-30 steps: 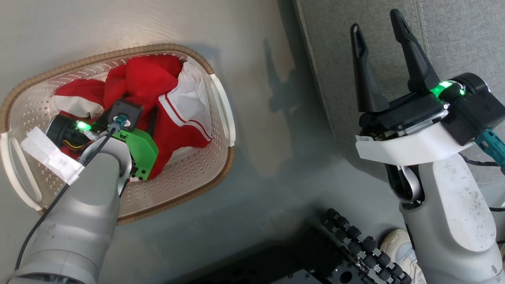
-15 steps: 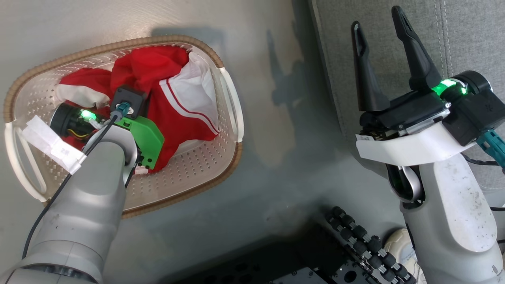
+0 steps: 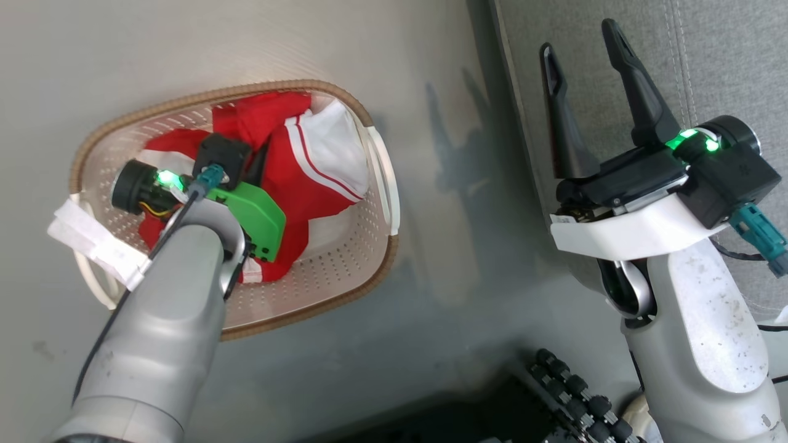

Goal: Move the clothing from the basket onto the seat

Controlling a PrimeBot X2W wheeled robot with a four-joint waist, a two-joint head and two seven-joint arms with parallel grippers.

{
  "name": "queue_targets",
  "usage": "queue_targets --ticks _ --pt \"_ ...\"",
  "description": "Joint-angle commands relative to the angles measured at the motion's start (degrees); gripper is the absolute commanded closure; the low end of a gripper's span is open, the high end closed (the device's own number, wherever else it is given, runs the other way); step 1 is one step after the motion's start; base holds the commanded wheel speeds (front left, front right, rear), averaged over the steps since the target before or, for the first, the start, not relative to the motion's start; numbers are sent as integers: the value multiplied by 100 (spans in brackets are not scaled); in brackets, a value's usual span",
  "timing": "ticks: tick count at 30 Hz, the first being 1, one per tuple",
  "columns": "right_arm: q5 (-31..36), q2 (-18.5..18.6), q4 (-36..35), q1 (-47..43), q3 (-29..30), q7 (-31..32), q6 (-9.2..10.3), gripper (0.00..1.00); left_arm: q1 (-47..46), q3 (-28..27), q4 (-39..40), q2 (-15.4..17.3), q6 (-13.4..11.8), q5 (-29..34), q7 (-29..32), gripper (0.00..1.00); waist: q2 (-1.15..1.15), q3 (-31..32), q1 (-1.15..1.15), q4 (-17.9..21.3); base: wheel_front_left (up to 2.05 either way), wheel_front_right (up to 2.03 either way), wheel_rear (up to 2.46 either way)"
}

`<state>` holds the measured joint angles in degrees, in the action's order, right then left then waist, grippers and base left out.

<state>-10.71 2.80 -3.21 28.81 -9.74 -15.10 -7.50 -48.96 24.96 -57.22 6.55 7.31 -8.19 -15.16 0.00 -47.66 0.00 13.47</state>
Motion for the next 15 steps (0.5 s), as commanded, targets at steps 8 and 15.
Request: queue_targets --ticks 8,15 --pt "125 18 221 -293 -9 -10 2 0 717 37 746 -71 24 -231 -1 100 0 1015 0 -479 0 0 0" --pt "184 19 391 -610 59 -10 2 0 1364 -46 1439 -140 24 -339 -1 100 0 1732 0 -754 0 0 0"
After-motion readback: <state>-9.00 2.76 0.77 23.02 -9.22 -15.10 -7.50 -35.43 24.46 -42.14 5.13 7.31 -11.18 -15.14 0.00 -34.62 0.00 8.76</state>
